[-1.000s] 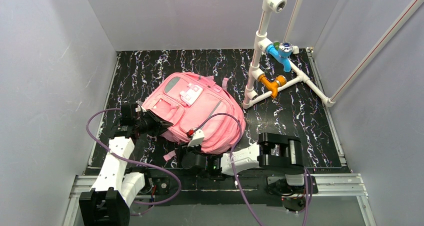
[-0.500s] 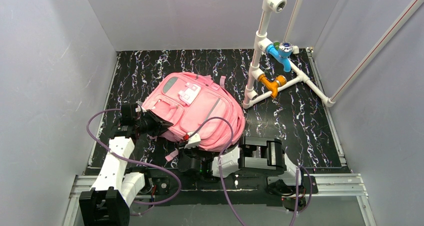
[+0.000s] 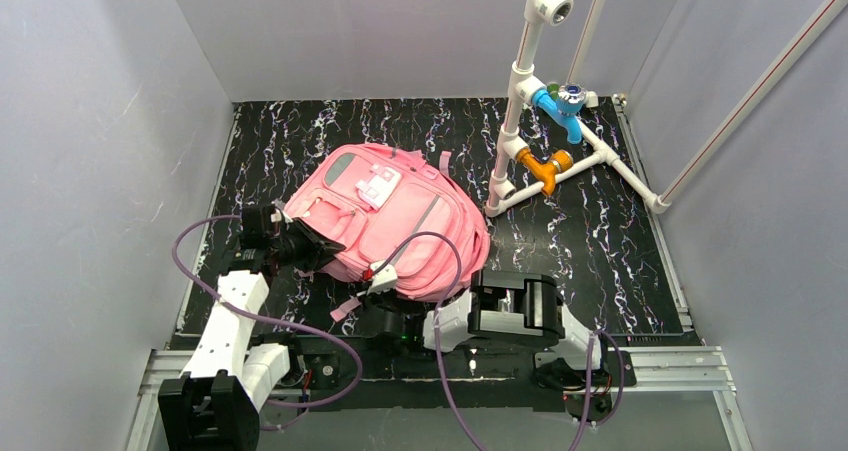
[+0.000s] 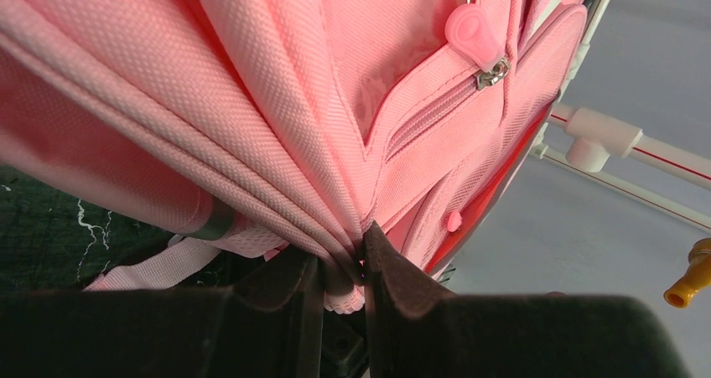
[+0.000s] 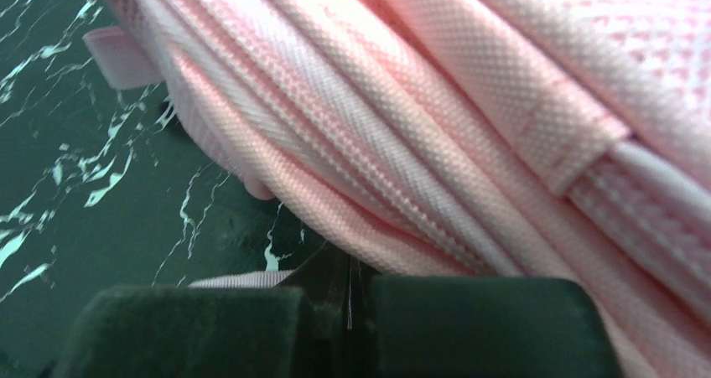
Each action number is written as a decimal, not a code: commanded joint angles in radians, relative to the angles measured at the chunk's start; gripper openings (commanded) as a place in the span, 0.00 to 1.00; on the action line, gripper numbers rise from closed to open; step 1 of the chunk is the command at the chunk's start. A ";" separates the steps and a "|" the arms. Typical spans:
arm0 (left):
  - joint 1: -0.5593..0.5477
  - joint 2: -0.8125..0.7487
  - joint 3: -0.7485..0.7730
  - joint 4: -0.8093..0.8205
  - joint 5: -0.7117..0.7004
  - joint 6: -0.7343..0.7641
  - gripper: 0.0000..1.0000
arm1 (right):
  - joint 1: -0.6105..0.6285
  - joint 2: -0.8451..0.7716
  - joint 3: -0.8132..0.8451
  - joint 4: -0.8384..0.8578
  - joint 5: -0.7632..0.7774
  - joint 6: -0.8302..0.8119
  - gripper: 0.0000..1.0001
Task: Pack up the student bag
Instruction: Zip the student bag at the center of the board.
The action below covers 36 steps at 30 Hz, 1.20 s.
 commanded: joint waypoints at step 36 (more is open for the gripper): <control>-0.007 0.034 0.054 -0.088 0.102 0.041 0.00 | -0.079 -0.061 0.008 0.069 -0.097 0.064 0.51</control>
